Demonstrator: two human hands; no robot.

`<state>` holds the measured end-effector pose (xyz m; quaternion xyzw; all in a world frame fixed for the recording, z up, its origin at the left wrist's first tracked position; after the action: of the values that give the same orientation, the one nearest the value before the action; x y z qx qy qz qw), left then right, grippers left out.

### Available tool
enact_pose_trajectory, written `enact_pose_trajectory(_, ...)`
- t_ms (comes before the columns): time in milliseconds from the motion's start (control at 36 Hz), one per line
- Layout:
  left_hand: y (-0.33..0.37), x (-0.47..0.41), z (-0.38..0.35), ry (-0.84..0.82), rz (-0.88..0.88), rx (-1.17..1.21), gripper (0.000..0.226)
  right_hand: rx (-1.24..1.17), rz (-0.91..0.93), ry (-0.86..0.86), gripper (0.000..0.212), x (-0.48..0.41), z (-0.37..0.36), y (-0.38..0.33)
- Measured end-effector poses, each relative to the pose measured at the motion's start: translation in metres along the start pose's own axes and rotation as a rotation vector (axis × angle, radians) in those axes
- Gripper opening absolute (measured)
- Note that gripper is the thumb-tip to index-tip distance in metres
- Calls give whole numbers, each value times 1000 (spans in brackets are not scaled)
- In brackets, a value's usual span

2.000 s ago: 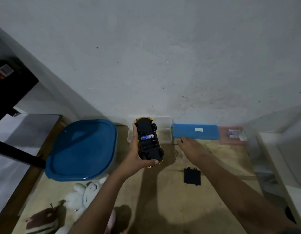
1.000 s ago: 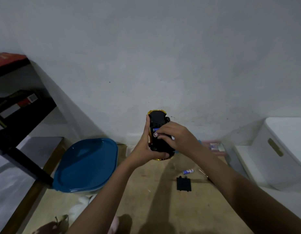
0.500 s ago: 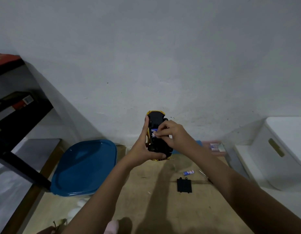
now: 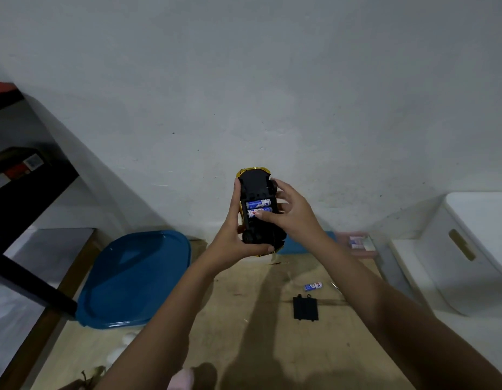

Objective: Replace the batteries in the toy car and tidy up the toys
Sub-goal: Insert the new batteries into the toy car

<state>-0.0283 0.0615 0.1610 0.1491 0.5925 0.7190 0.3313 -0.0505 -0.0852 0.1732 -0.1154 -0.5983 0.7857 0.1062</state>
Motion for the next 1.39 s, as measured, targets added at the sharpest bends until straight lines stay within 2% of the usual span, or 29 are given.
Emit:
enact_pose_trajectory(167,-1,1,-4,-10,11,-29,129,-88,-101,25,75,-3,-4,6)
enact_pose_trajectory(472,-14,1,-17,-30,38,-29,130,-42,-148,50,73,1,-1,25)
enact_pose_trajectory(667,-30,1,-23,-15,102,5,128,9,-150,16,81,8,2,38)
enact_pose_trajectory(833,-59,12,-25,-19,173,7,130,-27,-251,35,65,20,10,84)
enact_pose_trajectory(889,-69,16,-22,1,216,21,131,55,-289,23,60,25,18,107)
enact_pose_trajectory(944,-79,19,-20,20,250,20,132,239,-314,-32,52,34,27,131)
enact_pose_trajectory(1028,-87,23,-18,28,284,25,131,579,-307,-192,44,47,39,163)
enact_pose_trajectory(1111,-95,23,-20,20,300,51,129,792,-281,-378,47,53,40,185)
enact_pose_trajectory(1278,-106,19,-24,5,317,59,131,1108,-136,-433,43,49,37,198)
enact_pose_trajectory(1389,-108,16,-25,10,321,66,131,1158,-83,-433,44,45,37,207)
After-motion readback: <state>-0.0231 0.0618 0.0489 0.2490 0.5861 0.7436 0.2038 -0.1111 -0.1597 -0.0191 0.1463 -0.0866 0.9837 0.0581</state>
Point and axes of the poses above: each hand's wrist, its own x-axis away from the middle knuckle, its own z-axis out of the back of the hand, y = z × x, the point moved 3 cm from there along -x, towards the middle knuckle, and after that the axes turned 4 degrees about -z, right-handed, at the moved point
